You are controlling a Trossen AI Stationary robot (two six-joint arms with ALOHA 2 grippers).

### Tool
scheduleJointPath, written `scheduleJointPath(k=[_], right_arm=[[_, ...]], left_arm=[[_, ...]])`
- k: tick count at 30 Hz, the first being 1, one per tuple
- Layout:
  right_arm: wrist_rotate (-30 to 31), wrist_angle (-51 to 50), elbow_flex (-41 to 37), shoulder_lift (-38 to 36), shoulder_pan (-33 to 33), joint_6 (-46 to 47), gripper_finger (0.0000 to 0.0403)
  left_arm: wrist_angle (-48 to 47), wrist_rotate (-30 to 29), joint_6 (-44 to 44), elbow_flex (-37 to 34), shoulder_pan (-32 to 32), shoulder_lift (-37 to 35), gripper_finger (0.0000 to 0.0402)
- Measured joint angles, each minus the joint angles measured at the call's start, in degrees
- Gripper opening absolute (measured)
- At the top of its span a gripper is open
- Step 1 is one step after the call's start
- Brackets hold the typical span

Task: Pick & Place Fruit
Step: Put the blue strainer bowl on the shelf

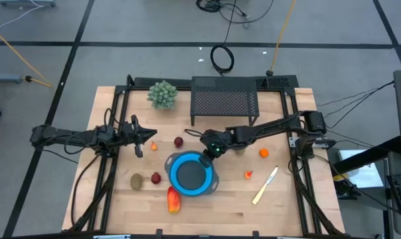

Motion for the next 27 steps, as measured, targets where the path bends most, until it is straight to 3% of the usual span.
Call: scheduleJointPath(k=[12,18,27], right_arm=[[-4.5,2.3,0.0,-9.7,-0.7,0.1,0.0011],[-8.9,2.9,0.0,-14.8,-1.9,-9.4,0.0011],[-9.0,4.6,0.0,-18.7,-2.7,-29.0,0.0011]], left_arm=[[3.0,0.0,0.0,0.0,0.0,0.0,0.0019],[5.0,0.0,0.0,0.0,0.0,0.0,0.0019],[4.8,0.1,-0.4,0.0,0.0,0.0,0.0019]])
